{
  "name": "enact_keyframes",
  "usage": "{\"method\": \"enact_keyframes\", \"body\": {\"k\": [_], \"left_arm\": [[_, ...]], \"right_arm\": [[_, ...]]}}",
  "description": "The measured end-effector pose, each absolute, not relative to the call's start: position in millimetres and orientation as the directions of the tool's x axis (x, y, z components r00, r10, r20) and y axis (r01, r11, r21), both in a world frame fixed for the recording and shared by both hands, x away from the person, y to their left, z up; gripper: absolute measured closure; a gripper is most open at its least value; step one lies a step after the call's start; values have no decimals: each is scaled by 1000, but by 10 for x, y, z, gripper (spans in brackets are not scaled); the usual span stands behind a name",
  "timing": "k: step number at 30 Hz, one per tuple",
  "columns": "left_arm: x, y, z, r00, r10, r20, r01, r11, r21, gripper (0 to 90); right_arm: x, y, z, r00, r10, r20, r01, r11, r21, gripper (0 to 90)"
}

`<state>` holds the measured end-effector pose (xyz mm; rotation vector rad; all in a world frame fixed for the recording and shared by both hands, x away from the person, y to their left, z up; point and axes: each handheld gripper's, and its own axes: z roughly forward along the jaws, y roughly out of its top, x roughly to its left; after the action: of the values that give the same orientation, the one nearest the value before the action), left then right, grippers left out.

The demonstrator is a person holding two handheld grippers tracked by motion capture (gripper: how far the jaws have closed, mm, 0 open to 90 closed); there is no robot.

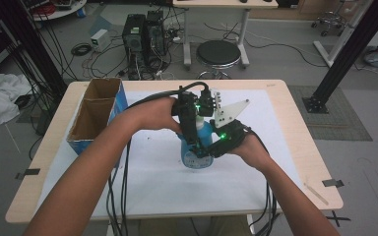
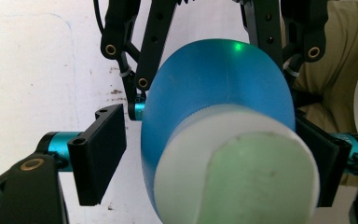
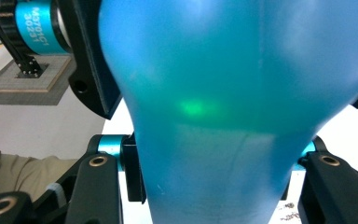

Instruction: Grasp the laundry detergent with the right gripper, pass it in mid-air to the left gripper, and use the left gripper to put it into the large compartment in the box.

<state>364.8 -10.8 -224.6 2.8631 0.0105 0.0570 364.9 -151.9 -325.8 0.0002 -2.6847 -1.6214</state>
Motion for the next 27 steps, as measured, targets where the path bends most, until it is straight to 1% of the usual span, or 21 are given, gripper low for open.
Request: {"method": "enact_keyframes", "body": {"k": [2,7,10,16,27], "left_arm": [[3646,-111,-2245,999,6,39,-4,-962,273,219],[3645,-133,-2260,999,0,41,-11,-964,267,224],[3642,-139,-2260,999,-8,44,-20,-963,270,261],[3637,-135,-2255,999,-14,52,-28,-961,275,285],[3611,-138,-2248,998,-30,53,-43,-960,277,356]], "right_arm": [[3648,-1517,-3259,-1000,-3,6,3,465,885,451],[3646,-1511,-3261,-1000,-2,7,5,463,887,451],[3643,-1506,-3263,-1000,-3,9,7,465,885,451],[3638,-1505,-3266,-1000,-3,8,6,463,886,450],[3636,-1508,-3269,-1000,-1,9,7,464,886,451]]}}
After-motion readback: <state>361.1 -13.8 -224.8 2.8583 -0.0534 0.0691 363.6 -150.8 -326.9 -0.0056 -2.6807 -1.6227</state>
